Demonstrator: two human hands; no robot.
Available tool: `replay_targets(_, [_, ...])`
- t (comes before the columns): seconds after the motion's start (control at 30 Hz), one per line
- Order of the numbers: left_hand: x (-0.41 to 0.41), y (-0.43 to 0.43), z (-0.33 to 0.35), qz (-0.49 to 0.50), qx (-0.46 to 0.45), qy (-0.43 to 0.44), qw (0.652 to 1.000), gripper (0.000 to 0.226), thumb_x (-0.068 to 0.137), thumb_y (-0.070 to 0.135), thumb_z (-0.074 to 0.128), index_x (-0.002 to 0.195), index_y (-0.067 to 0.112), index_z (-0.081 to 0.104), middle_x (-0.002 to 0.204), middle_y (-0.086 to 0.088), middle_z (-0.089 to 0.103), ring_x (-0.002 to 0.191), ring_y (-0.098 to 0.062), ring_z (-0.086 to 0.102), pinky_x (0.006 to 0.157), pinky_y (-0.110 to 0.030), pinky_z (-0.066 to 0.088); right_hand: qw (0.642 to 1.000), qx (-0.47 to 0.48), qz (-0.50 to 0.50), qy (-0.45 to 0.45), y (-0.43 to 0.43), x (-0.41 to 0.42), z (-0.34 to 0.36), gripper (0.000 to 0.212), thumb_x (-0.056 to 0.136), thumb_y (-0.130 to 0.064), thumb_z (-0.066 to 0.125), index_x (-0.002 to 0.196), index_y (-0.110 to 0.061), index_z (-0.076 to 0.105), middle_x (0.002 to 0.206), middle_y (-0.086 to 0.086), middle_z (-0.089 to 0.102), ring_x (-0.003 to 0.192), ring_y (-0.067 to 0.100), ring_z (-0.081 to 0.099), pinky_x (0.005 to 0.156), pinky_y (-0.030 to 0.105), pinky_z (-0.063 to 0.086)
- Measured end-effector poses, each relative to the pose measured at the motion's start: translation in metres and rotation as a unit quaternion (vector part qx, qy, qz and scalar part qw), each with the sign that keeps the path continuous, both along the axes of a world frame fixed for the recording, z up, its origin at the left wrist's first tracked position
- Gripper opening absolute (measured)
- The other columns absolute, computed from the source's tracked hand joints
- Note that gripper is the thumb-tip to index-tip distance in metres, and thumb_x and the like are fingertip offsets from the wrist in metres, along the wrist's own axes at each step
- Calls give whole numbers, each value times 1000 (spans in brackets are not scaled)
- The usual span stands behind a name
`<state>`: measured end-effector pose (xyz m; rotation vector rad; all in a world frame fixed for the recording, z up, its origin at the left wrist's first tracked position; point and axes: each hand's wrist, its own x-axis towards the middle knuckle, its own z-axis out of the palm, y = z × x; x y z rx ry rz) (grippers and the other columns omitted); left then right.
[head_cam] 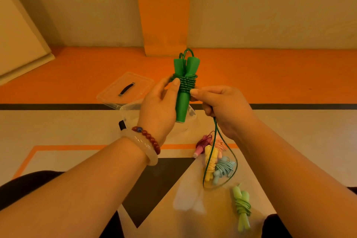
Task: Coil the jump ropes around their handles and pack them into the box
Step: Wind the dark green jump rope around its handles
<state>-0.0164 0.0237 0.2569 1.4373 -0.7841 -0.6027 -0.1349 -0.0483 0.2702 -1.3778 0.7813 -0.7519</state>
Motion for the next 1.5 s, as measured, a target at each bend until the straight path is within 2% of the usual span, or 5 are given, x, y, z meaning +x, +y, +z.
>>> replay_targets(0.1, [-11, 2, 1, -4, 27, -71, 997, 41, 103, 40, 29, 136, 23, 45, 132, 2, 56, 122, -16, 51, 104, -42, 41, 1000, -24, -6, 0, 13, 7, -5, 9, 87, -16, 69, 84, -9, 75, 51, -9, 59, 48, 7, 35, 46, 17, 34])
replay_targets(0.3, [-12, -3, -1, 17, 15, -96, 995, 36, 105, 33, 23, 137, 20, 34, 92, 28, 39, 76, 4, 50, 68, -15, 45, 998, -46, 46, -6, 14, 10, -1, 13, 92, -10, 60, 89, -13, 72, 55, -8, 59, 50, 5, 40, 50, 17, 37])
replay_targets(0.57, [-6, -2, 2, 20, 45, -78, 996, 45, 100, 51, 20, 117, 24, 51, 85, 9, 56, 78, -15, 56, 78, -44, 51, 992, -109, 59, 26, 4, 1, -1, 17, 90, -10, 64, 91, -24, 73, 77, 7, 71, 55, 3, 50, 55, 21, 42])
replay_targets(0.87, [-9, -3, 7, -26, 28, 75, 996, 37, 87, 46, 61, 110, 19, 50, 81, -2, 56, 56, -12, 51, 46, -27, 43, 996, -79, 48, 2, 6, 3, -10, 15, 91, -15, 63, 76, -18, 66, 60, -7, 61, 52, 7, 46, 50, 19, 38])
replay_targets(1.5, [-11, 3, 10, -81, 8, 220, 972, 29, 93, 43, 56, 93, 15, 60, 70, -4, 56, 54, -14, 53, 46, -26, 41, 987, -144, 62, 31, -5, -1, -4, 10, 89, -16, 65, 79, -16, 65, 61, -8, 63, 54, 4, 48, 52, 15, 41])
